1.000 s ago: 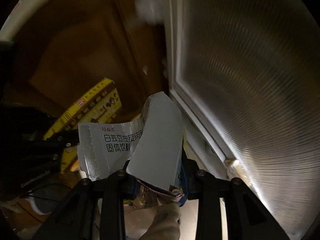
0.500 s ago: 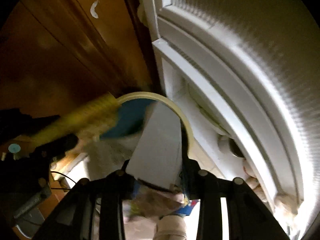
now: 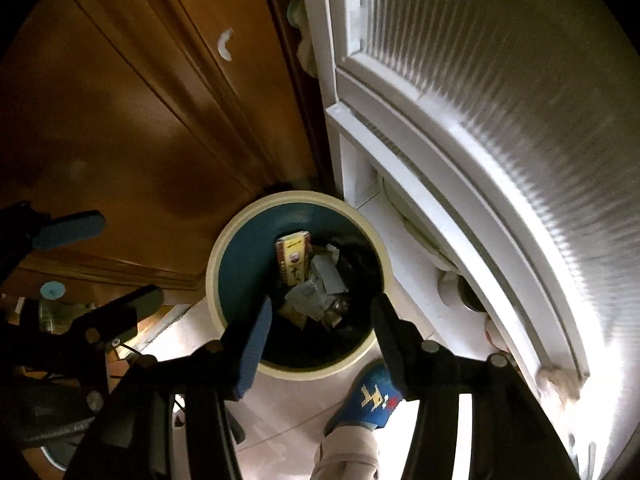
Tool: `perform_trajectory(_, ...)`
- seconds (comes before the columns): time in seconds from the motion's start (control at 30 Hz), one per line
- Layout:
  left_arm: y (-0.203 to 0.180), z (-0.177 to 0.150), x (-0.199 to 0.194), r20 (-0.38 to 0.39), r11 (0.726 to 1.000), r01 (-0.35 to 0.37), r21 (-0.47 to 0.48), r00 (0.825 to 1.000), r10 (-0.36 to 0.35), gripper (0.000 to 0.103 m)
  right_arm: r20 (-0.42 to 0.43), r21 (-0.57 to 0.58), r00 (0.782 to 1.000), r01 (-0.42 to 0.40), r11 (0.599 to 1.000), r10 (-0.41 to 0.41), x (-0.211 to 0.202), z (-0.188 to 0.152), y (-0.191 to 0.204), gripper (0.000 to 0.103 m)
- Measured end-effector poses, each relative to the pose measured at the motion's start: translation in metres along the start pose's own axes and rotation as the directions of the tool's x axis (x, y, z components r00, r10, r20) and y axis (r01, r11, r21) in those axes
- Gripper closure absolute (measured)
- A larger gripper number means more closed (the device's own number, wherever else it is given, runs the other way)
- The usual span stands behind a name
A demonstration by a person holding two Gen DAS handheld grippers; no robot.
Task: Collect trash
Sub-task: 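Carry both items down over the bin and open both tools, then raise both tools back to the counter trash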
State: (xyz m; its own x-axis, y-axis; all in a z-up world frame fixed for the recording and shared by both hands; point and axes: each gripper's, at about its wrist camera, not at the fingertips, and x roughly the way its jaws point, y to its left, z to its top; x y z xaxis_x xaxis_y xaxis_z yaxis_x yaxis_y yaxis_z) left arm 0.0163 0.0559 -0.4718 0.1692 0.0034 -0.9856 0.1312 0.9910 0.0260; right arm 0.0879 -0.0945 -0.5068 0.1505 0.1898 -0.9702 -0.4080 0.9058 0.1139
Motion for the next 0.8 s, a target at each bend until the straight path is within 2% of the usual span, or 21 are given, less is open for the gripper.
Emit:
perform_trajectory(0.17, -0.006, 0.003, -0.038, 0.025, 1.000, -0.001, -0.018, 1.000, 0.002, 0.031, 0.019, 0.006, 1.000, 0.000, 1.000, 0.000, -0.042, 0.003, 0.002, 0.050)
perform_trajectory(0.3, -0.009, 0.005, -0.085, 0.068, 1.000, 0.005, -0.022, 0.998, -0.003, 0.030, 0.051, 0.003, 0.999, -0.004, 1.000, 0.003, -0.078, 0.001, 0.000, 0.050)
perform_trajectory(0.4, -0.014, 0.006, -0.127, 0.106, 1.000, 0.009, -0.018, 0.994, -0.007, 0.029, 0.091, -0.007, 0.996, -0.006, 1.000, 0.007, -0.121, -0.002, 0.006, 0.050)
perform_trajectory(0.5, -0.018, 0.006, -0.170, 0.150, 1.000, 0.016, -0.009, 0.989, -0.015, 0.022, 0.124, -0.016, 0.992, -0.011, 1.000, 0.013, -0.164, -0.005, 0.010, 0.050)
perform_trajectory(0.67, -0.018, 0.011, -0.249, 0.260, 1.000, 0.010, 0.020, 0.965, -0.015, 0.017, 0.198, -0.061, 0.980, -0.013, 0.998, 0.025, -0.238, -0.012, 0.018, 0.050)
perform_trajectory(0.8, -0.014, 0.030, -0.308, 0.360, 1.000, -0.006, 0.017, 0.933, 0.000, 0.009, 0.271, -0.090, 0.962, -0.013, 0.996, 0.037, -0.294, -0.009, 0.022, 0.050)
